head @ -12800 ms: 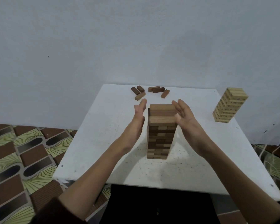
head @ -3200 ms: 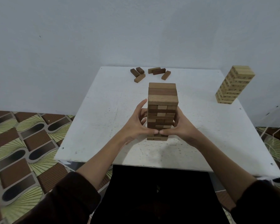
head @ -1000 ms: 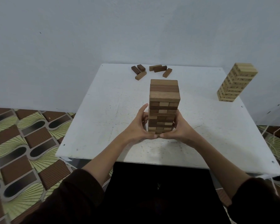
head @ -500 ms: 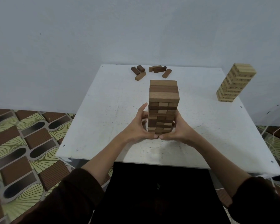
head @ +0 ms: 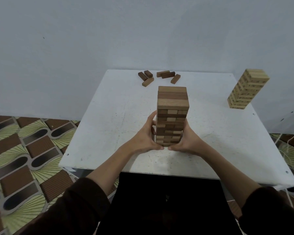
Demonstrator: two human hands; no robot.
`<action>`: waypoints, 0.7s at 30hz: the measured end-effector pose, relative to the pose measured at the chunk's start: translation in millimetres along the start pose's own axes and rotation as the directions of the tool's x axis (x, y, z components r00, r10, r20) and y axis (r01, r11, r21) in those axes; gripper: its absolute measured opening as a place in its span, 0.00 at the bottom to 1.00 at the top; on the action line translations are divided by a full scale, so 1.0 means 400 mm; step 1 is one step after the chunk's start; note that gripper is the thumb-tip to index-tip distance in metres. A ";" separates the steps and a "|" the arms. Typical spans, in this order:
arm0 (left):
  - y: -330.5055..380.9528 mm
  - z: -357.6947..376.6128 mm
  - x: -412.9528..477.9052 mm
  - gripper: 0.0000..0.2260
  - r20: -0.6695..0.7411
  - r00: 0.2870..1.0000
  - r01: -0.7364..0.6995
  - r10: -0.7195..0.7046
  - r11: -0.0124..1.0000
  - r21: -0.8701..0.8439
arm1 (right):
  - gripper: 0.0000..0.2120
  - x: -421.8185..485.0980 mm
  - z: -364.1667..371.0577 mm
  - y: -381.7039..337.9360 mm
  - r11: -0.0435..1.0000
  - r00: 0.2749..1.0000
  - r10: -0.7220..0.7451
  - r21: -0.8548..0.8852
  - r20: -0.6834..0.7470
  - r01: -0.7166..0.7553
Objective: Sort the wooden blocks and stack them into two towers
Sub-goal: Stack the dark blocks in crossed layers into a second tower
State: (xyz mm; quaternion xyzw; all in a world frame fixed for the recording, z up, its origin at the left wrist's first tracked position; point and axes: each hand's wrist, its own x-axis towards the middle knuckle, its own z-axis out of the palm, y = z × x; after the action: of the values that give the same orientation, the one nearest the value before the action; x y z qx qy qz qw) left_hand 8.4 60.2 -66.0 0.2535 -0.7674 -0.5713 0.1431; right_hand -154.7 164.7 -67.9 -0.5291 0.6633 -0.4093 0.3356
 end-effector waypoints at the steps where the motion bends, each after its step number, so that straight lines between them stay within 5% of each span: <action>1: 0.001 0.001 -0.001 0.50 -0.004 1.000 0.000 0.000 1.000 0.000 | 0.51 0.000 0.001 0.001 1.000 1.000 -0.006 0.012 -0.002 0.006; 21: 0.011 0.007 -0.007 0.49 -0.019 1.000 0.023 -0.024 1.000 -0.020 | 0.51 -0.001 0.004 -0.003 0.998 1.000 -0.005 0.066 0.008 0.004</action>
State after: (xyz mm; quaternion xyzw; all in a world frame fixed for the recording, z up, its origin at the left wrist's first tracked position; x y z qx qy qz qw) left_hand 8.5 65.0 -62.3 0.2666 -0.7572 -0.5781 0.1465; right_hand -152.6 164.5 -67.3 -0.5210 0.6469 -0.4294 0.3546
